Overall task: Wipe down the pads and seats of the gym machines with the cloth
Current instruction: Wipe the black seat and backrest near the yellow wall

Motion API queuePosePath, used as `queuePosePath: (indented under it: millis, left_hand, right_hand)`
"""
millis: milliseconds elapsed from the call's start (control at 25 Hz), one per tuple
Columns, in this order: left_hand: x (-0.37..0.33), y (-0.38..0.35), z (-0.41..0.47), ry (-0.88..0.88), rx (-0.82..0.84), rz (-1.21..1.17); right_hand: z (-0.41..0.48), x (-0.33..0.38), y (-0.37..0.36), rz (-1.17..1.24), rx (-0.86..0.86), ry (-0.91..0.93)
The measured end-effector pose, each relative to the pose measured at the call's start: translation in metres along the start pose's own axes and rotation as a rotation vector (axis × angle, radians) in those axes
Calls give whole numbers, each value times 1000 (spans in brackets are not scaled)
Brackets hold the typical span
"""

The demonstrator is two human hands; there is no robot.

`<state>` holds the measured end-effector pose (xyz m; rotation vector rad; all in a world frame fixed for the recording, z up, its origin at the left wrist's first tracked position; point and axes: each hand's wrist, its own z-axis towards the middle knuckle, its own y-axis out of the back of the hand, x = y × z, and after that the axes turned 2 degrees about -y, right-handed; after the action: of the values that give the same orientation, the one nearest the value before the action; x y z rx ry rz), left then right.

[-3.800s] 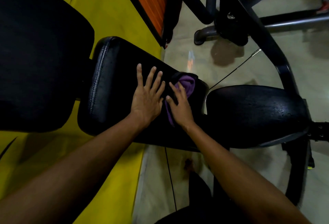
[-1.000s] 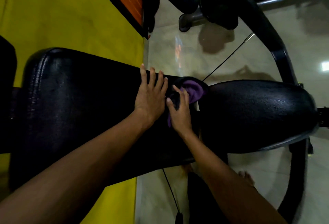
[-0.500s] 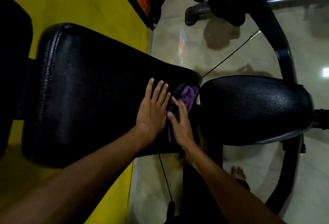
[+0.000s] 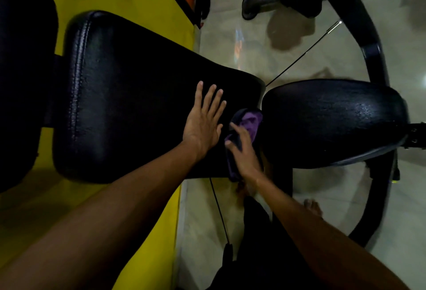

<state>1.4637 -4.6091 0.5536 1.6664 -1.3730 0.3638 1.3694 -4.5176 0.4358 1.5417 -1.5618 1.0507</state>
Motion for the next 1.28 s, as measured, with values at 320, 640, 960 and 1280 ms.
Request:
queuePosePath:
  millis: [320, 640, 960, 1280]
  left_hand:
    - [-1, 1, -2, 5, -27, -21]
    - [-27, 10, -30, -99, 49, -153]
    - [-66, -2, -56, -110, 25, -106]
    - [-75, -10, -46, -89, 11, -53]
  right_hand:
    - [3, -58, 16, 191, -138, -206]
    - [-42, -25, -10, -76, 4, -74]
    - [-30, -86, 14, 83, -244, -364]
    - [-61, -40, -41, 113, -382, -292]
